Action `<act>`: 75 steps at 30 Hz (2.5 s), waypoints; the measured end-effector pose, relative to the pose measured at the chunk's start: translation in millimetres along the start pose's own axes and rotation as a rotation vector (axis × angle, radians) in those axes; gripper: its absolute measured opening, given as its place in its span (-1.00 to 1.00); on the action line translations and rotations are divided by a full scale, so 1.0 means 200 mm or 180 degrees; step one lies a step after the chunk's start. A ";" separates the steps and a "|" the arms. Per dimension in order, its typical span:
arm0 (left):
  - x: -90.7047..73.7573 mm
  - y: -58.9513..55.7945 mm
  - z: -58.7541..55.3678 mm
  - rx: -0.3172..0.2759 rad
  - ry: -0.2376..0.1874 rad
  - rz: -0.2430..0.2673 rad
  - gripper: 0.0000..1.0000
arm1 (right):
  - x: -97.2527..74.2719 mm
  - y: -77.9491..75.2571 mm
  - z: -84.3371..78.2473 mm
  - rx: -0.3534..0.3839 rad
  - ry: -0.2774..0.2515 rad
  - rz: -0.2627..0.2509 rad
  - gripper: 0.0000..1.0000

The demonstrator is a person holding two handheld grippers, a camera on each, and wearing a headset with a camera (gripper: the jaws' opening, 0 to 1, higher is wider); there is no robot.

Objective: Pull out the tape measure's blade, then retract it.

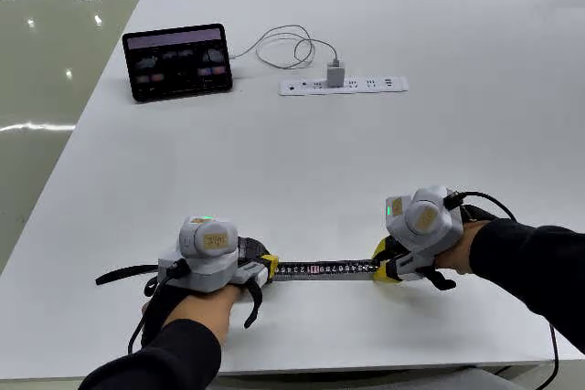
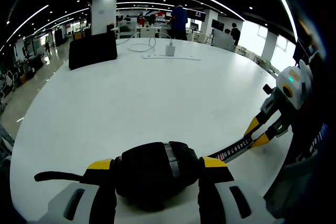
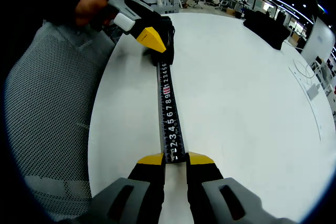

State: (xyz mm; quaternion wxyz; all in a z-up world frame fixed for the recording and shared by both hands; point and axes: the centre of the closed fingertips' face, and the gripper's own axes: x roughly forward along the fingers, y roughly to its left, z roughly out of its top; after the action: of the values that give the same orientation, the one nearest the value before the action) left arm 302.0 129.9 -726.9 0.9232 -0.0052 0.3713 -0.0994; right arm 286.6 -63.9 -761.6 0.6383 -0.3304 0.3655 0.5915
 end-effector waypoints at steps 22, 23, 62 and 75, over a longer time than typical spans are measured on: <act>0.00 0.00 0.00 -0.0015 -0.0001 -0.0008 0.17 | 0.02 0.01 0.04 -0.0006 -0.0011 0.0012 -0.79; 0.00 0.00 0.00 -0.0015 -0.0002 -0.0008 0.17 | 0.02 0.01 0.04 -0.0009 -0.0015 0.0012 -0.79; 0.00 0.01 0.00 -0.0119 -0.0007 -0.0051 0.16 | 0.07 0.01 0.13 -0.0045 -0.0194 0.0031 -0.79; 0.00 0.01 0.00 -0.0088 -0.0009 -0.0056 0.16 | 0.09 0.01 0.17 0.0040 -0.0257 0.0031 -0.79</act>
State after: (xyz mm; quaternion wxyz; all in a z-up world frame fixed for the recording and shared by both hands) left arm 301.7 131.9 -727.3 0.9226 -0.0214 0.3713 -0.1022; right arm 287.5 -25.3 -759.1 0.6516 -0.3004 0.3448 0.6051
